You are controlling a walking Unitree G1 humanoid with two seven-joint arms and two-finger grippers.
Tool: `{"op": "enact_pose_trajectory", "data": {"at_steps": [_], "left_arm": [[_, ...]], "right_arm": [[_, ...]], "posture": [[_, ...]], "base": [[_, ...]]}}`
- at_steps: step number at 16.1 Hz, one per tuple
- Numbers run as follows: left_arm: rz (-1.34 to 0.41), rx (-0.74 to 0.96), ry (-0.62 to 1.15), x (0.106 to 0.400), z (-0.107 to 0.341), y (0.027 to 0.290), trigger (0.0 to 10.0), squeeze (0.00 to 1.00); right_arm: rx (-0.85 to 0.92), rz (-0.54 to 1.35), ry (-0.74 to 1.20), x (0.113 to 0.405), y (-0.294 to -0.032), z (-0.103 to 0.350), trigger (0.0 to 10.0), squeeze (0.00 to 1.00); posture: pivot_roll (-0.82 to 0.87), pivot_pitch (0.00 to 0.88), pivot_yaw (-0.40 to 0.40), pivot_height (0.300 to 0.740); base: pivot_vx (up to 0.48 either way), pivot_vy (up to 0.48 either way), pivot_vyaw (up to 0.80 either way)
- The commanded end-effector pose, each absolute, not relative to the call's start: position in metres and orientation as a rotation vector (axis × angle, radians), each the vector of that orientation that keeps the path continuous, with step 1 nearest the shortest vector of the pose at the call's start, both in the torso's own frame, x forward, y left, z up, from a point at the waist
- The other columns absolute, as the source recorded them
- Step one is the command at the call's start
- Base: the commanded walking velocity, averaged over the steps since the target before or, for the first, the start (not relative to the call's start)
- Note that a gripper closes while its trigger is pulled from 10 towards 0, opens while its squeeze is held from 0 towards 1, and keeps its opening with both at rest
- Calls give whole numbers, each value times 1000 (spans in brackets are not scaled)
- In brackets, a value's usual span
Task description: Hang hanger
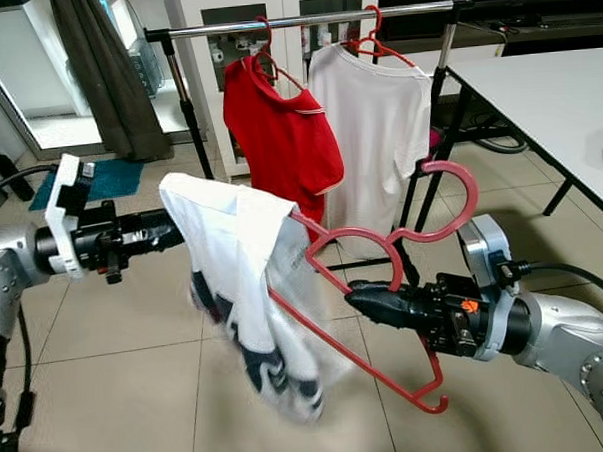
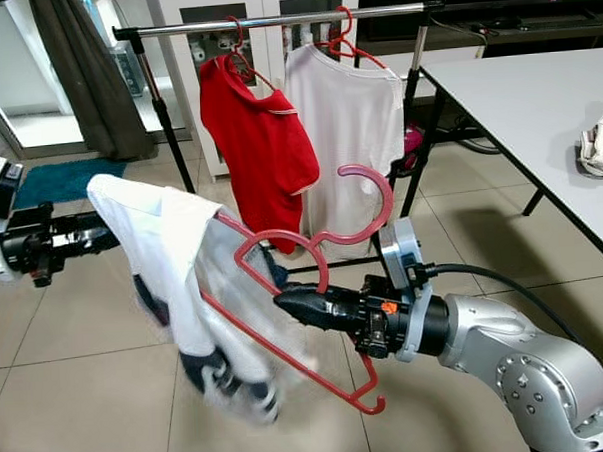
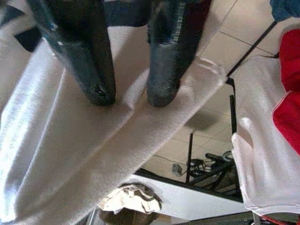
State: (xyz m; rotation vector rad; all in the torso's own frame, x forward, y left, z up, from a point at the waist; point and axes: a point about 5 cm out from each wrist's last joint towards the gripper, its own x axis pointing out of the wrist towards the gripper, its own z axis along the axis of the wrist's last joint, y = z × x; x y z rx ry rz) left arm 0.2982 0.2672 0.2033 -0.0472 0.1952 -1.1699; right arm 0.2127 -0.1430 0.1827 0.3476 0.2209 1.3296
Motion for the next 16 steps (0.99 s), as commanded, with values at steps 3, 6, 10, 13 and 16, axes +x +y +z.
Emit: {"op": "enact_pose_trajectory", "data": {"at_steps": [3, 6, 10, 13, 16], "left_arm": [[-1162, -35, 171, 302, 206, 265, 0, 0], [-1085, -64, 93, 305, 208, 266, 0, 0], [-973, -109, -9, 303, 209, 269, 0, 0], [-862, -113, -68, 303, 206, 275, 0, 0], [-729, -87, -83, 307, 205, 284, 0, 0]], "right_arm": [[330, 1371, 175, 211, -139, 193, 0, 0], [318, 1322, 159, 215, -140, 192, 0, 0], [316, 1240, 126, 223, -143, 191, 0, 0], [318, 1190, 119, 225, -144, 188, 0, 0], [296, 1120, 131, 230, -147, 183, 0, 0]], "posture": [[-150, 0, 77, 740], [-148, 0, 84, 740], [-143, 0, 83, 740], [-141, 0, 83, 740], [-141, 0, 85, 740]], "base": [[0, 0, 0], [0, 0, 0], [0, 0, 0], [0, 0, 0], [0, 0, 0]]}}
